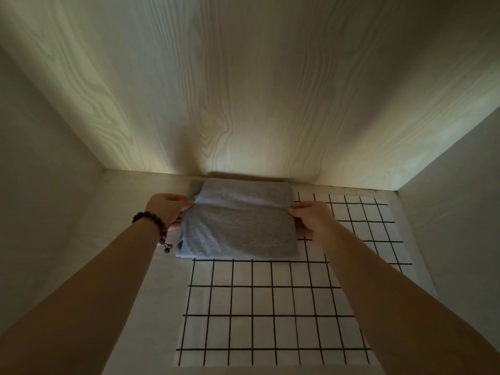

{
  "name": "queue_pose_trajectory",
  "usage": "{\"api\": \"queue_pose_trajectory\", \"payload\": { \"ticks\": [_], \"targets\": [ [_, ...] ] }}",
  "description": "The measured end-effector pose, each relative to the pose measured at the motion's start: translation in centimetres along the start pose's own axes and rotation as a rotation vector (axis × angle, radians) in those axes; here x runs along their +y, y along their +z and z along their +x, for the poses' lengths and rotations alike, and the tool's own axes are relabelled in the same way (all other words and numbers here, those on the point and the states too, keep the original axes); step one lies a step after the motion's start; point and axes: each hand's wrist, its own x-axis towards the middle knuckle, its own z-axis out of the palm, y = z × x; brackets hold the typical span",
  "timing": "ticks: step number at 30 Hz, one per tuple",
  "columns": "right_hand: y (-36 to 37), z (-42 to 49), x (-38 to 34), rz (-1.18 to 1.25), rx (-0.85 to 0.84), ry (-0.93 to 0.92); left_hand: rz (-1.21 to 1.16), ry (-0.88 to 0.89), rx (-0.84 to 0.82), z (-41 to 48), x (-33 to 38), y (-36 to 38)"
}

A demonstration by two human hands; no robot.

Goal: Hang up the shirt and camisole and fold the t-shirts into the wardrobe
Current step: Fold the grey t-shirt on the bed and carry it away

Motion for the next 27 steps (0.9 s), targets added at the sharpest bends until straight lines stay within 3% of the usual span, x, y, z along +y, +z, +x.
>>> {"api": "queue_pose_trajectory", "payload": {
  "ticks": [4,6,10,13,15,18,23,27],
  "targets": [
    [0.9,0.3,0.3,-0.080,0.043,-0.059,0.070,0.051,0.056,0.2,0.1,-0.4],
    [1.3,0.0,0.0,-0.249,0.104,-0.170,0.193,0.156,0.114,0.1,0.5,-0.5],
    [2.6,-1.4,-0.9,-0.724,0.388,-0.499,0.706,0.565,0.336,-1.3,1.3,1.3],
    [5.9,-2.1,-1.0,-0.850,0.315,-0.790,0.960,0.892,0.253,-1.8,0.5,4.6],
    [8.5,-1.5,-0.3,-0.997,0.154,-0.871,1.134,0.902,0.150,-1.2,-0.6,6.5],
    [10.5,-0.1,0.9,-1.187,0.042,-0.830,1.296,0.814,0.095,0.2,-2.0,7.6],
    [10.3,1.3,2.4,-1.266,0.136,-0.827,1.302,0.814,0.107,1.0,-2.8,7.1],
    [7.0,2.1,2.7,-1.329,0.210,-0.709,1.289,0.749,0.088,1.1,-3.2,5.2]
  ]
}}
